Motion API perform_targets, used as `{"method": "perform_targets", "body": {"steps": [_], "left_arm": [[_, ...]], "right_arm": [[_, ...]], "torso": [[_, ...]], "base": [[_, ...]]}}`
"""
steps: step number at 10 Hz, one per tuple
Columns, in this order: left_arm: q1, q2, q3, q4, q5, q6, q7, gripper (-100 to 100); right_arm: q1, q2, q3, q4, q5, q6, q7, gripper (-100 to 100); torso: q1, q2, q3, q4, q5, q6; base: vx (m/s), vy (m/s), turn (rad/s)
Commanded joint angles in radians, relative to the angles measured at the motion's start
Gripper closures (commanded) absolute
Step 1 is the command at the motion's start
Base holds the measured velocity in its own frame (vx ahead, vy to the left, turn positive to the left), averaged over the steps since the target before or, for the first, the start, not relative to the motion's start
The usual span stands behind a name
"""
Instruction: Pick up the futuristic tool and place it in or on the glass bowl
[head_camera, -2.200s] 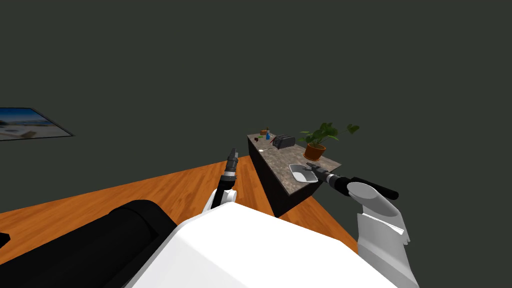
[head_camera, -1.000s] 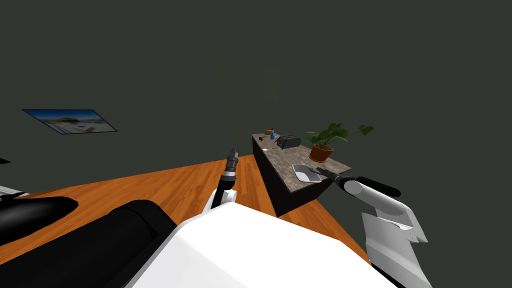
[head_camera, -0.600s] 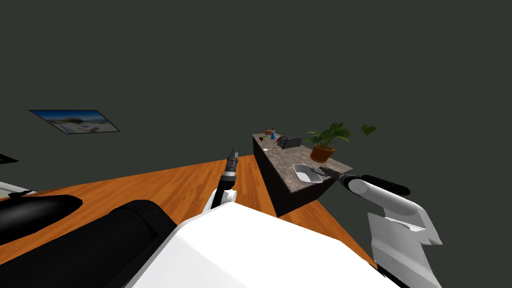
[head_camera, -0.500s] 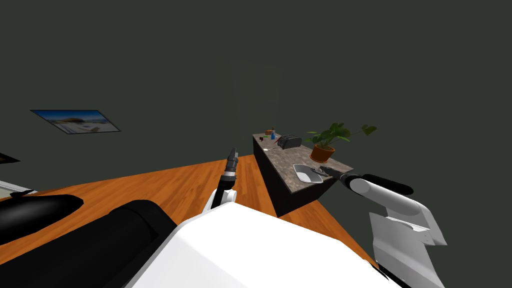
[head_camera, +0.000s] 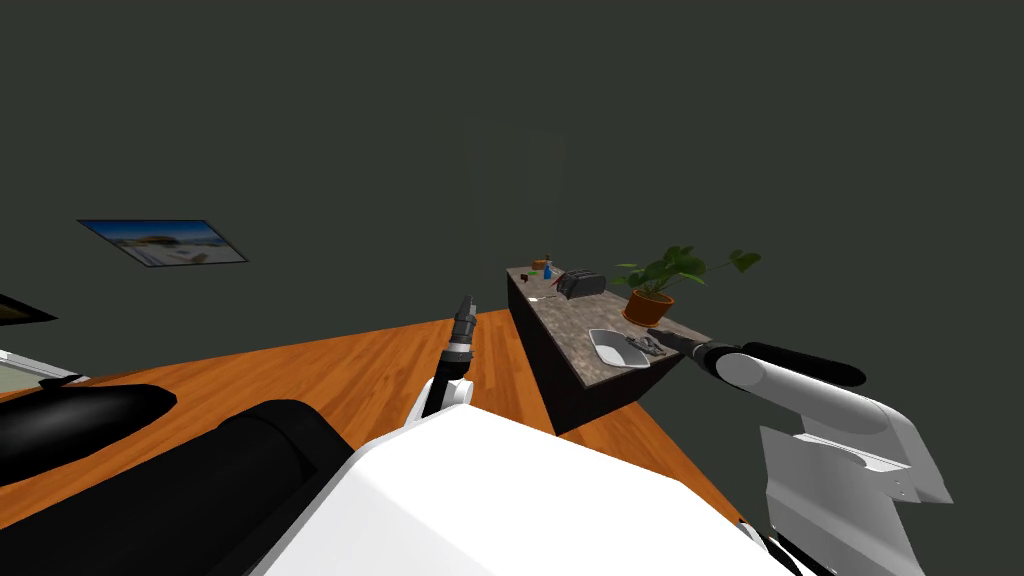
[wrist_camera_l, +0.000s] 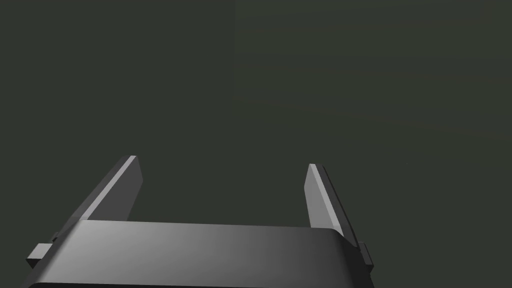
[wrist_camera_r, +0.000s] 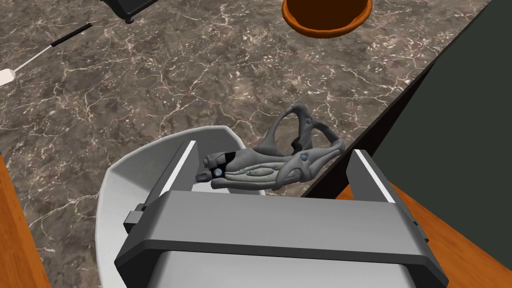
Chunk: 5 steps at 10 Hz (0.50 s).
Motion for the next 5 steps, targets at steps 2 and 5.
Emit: {"method": "perform_targets", "body": {"steps": [2,5], "left_arm": [[0.000,0.000,0.000,0.000,0.000,0.000,0.000,0],[0.000,0.000,0.000,0.000,0.000,0.000,0.000,0]], "right_arm": [[0.000,0.000,0.000,0.000,0.000,0.000,0.000,0],[0.000,0.000,0.000,0.000,0.000,0.000,0.000,0]], "torso": [[0.000,0.000,0.000,0.000,0.000,0.000],[0.000,0.000,0.000,0.000,0.000,0.000]], "base": [[0.000,0.000,0.000],[0.000,0.000,0.000]]}}
